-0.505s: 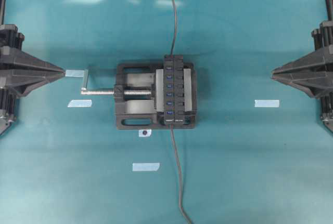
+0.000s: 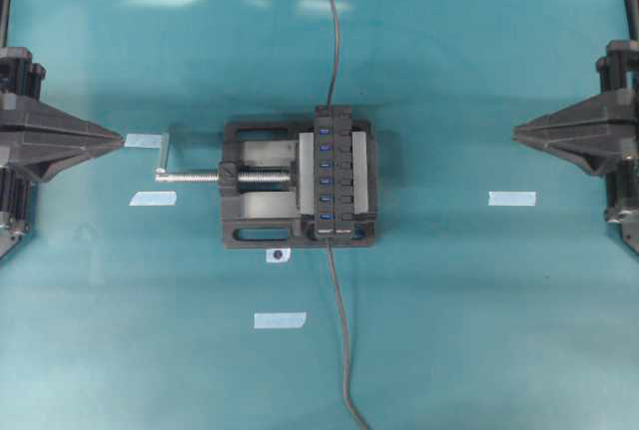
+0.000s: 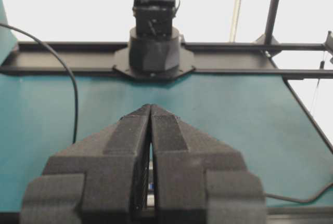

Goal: Insert the USB into the front port of the fixed hub.

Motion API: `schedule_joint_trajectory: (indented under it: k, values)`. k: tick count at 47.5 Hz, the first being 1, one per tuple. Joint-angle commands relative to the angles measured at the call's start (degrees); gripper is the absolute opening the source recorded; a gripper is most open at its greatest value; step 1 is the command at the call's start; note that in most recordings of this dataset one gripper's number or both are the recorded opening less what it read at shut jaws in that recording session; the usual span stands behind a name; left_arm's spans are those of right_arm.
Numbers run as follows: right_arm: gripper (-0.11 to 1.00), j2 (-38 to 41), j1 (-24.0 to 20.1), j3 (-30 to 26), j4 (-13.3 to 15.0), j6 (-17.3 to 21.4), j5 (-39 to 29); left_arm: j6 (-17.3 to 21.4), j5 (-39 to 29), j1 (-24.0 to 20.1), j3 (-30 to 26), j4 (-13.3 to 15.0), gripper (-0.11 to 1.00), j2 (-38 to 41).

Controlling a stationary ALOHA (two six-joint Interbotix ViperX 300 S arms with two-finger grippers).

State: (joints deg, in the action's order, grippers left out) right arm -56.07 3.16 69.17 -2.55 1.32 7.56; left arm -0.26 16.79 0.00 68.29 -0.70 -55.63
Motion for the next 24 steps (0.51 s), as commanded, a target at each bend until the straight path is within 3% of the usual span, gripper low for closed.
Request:
schedule_joint_trajectory:
  k: [1, 14, 24]
  values:
    - [-0.02, 0.35, 0.88, -0.88, -0.09, 0.62, -2.02, -0.18, 0.09, 0.09, -1.05, -0.09, 0.0, 0.53]
    - [-0.02, 2.72, 4.31, -2.99, 0.0, 0.53, -9.23, -0.88, -3.6, 0.97, -3.78, -0.09, 0.0, 4.75]
    - [-0.02, 6.94, 7.29, -5.1, 0.88, 0.35, -10.63, -0.97, -3.87, 1.23, -4.48, -0.09, 0.0, 7.03]
